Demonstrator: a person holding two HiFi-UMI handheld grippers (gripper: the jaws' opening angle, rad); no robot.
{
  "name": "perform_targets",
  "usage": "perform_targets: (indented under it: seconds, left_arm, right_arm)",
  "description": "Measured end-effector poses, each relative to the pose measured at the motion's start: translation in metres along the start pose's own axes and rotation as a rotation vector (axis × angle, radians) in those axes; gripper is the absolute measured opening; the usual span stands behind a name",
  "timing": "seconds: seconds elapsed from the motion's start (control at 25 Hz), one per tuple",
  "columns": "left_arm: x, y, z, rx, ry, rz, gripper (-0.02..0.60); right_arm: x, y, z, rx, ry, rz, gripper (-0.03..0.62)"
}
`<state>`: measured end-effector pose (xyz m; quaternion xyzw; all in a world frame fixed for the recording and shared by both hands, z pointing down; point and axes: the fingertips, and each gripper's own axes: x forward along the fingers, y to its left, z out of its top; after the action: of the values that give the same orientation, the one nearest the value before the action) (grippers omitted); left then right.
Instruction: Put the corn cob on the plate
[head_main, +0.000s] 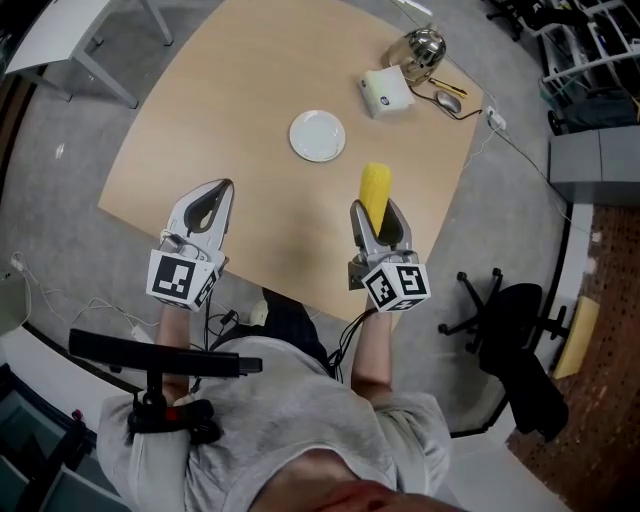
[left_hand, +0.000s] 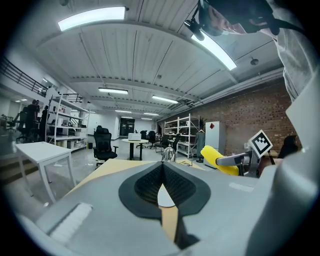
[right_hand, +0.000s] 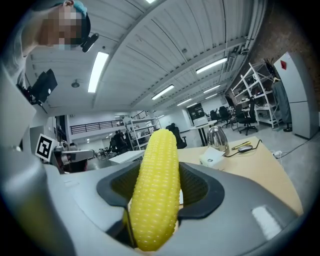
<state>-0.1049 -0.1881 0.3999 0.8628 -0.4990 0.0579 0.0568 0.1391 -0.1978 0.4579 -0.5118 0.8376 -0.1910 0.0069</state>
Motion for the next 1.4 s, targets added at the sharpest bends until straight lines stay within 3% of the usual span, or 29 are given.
perform_targets:
  seconds: [0.64, 1.4]
  left_arm:
    - [0.081, 0.033, -0.036, -0.021, 0.044, -0.013, 0.02]
    - [0.083, 0.027, -0.049, -0.01, 0.079, -0.04, 0.02]
  right_arm:
    - [0.079, -0.047, -0.035, 0.028, 0.083, 0.003, 0.247]
    - [0.1, -0.055, -0.059, 0.07, 0.154, 0.01, 0.247]
